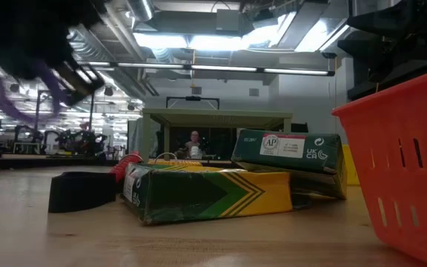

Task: Pick & Place Office Desk Supplies
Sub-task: Put the violet spring keychain into the blue bin, then put the orange spring keychain into the blue bin

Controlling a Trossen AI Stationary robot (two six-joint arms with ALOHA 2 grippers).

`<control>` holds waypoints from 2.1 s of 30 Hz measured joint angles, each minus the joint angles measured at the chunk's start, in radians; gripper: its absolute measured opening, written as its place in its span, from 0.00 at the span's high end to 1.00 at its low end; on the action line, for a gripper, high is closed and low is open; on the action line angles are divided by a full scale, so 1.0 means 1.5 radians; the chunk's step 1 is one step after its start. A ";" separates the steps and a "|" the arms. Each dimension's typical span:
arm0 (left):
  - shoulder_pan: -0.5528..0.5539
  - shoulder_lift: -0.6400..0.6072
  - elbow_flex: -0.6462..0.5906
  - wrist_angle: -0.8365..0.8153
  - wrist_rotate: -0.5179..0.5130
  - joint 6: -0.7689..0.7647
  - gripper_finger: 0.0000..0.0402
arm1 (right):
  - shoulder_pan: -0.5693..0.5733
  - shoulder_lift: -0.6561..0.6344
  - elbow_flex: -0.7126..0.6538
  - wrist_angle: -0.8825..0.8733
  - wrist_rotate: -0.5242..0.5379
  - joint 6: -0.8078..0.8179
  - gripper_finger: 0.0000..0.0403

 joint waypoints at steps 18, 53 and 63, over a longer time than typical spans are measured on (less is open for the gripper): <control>-0.275 -0.083 0.001 -0.018 -0.154 -0.391 0.98 | 0.000 0.000 0.000 0.000 0.000 -0.008 0.37; -0.382 -0.030 0.001 0.058 -0.423 -0.408 0.62 | 0.000 0.000 0.000 0.000 0.000 -0.012 0.37; -0.233 -0.063 0.002 0.052 -0.602 -0.062 0.61 | 0.000 0.000 0.000 0.000 0.002 -0.029 0.37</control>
